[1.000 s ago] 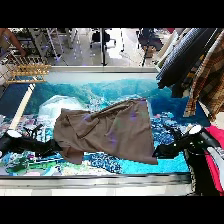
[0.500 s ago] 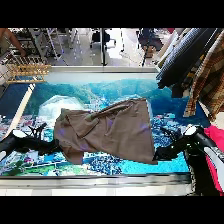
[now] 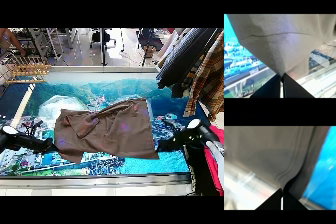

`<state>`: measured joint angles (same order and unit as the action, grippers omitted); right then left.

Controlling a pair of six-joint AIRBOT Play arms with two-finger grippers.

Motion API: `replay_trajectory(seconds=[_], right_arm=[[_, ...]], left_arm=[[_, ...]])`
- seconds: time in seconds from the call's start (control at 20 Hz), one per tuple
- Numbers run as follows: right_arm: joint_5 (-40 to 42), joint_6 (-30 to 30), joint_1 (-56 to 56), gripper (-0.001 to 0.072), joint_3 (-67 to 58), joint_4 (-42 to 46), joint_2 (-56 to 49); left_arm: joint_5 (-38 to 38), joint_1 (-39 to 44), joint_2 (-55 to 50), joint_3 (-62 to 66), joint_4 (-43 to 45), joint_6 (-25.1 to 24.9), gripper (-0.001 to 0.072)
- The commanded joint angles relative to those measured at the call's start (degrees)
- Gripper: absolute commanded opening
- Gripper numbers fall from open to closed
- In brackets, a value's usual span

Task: Fold the clothes and pants, and hang the long-sleeved shirts on hangers.

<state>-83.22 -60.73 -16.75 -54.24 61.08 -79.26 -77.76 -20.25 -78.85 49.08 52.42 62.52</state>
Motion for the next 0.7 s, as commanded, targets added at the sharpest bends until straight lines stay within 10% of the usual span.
replay_trajectory(seconds=[0.0,0.05,0.15,0.65], right_arm=[[6.91,-8.7,-0.04,0.0015,-7.76,4.37,0.09],[6.25,-8.66,-0.04,0.0041,-7.89,4.28,0.04],[2.1,-8.61,-0.07,0.0434,-6.78,4.42,-0.02],[-5.09,-18.05,-5.6,0.0445,5.77,0.02,-2.25]], left_arm=[[-3.26,-1.77,0.04,2.67,0.15,-0.42,0.0006],[-3.28,-1.68,-0.02,2.6,0.17,-0.42,0.0006],[-3.34,-0.39,-0.02,2.6,0.11,-0.42,0.0006],[-3.32,1.7,-0.02,2.6,0.17,-0.44,0.0007]])
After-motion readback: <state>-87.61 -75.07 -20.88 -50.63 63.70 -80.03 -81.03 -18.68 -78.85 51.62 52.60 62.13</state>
